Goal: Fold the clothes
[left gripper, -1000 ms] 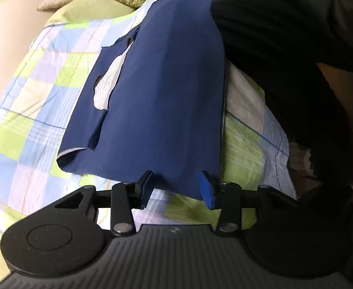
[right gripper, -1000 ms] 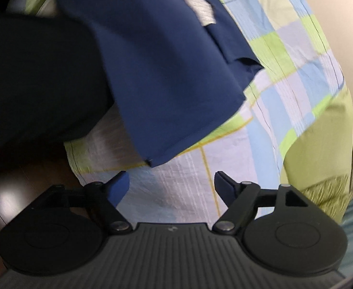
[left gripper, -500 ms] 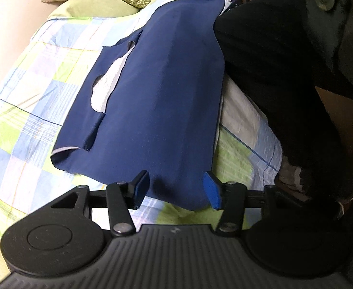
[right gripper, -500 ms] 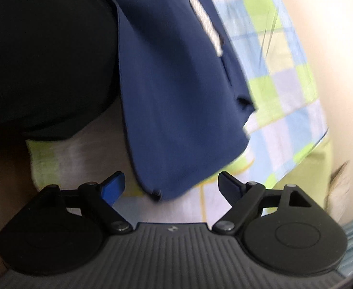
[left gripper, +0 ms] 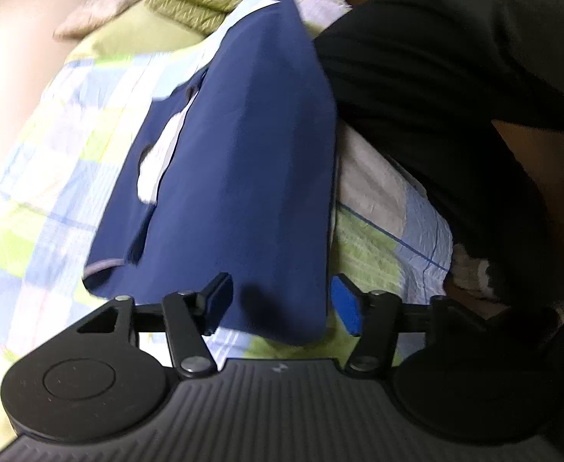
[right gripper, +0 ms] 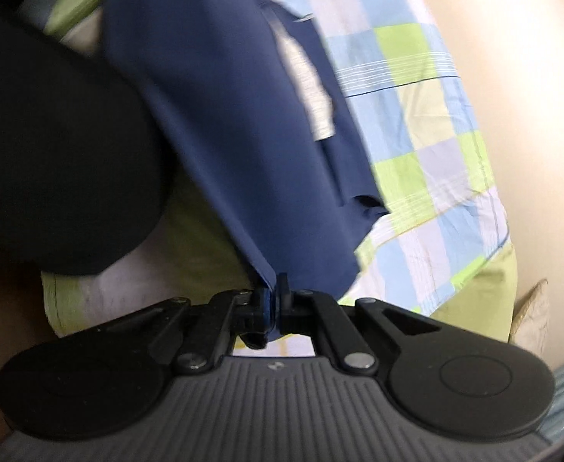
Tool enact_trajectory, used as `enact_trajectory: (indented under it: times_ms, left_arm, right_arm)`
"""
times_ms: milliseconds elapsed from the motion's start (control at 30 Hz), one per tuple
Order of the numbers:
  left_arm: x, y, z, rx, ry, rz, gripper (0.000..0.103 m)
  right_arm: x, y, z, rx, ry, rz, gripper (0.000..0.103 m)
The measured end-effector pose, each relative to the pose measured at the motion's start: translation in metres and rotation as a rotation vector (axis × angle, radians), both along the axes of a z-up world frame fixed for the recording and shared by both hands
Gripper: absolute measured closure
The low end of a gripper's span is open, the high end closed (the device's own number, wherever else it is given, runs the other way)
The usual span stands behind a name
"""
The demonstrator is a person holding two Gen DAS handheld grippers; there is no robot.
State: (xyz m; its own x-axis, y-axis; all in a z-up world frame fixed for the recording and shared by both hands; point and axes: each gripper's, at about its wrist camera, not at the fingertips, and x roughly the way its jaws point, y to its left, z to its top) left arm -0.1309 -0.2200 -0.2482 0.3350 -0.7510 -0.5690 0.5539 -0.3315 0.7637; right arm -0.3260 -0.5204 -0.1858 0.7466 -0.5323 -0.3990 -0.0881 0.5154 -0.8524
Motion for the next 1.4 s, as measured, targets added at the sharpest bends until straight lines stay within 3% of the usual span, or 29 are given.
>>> enact_trajectory:
  times_ms: [300,567,633,833,867,1033,1167,1400]
  left_arm:
    - [-0.005,-0.001,-0.027,-0.043,-0.147,-0.071,0.032]
    - [-0.012,-0.001,-0.050,-0.070,-0.318,-0.108,0.030]
    - [-0.015,-0.001,-0.051,-0.081,-0.319,-0.102,0.030]
    - [-0.019,-0.002,-0.032,-0.145,-0.173,-0.061,0.025]
    - [-0.019,-0.003,-0.029,-0.158,-0.156,-0.050,0.021]
    - [-0.031,-0.021,-0.017,-0.199,-0.099,0.007,0.020]
    - [-0.046,-0.047,-0.022,-0.226,-0.123,0.055,0.017]
    - [-0.041,-0.071,-0.024,-0.234,-0.169,0.260,0.018]
  right_arm:
    - [0.013,-0.007,0.085,0.136,-0.137,-0.065,0.103]
    - [0.013,-0.019,0.116,0.198,-0.135,-0.080,0.103]
    - [0.012,-0.016,0.117,0.197,-0.134,-0.081,0.103]
    - [0.017,-0.018,0.132,0.243,-0.138,-0.099,0.103]
    - [0.019,-0.018,0.133,0.241,-0.133,-0.094,0.103]
    - [0.022,-0.014,0.136,0.244,-0.123,-0.068,0.103]
    - [0.022,-0.016,0.141,0.262,-0.135,-0.067,0.103]
    - [0.014,-0.022,0.149,0.269,-0.155,-0.082,0.103]
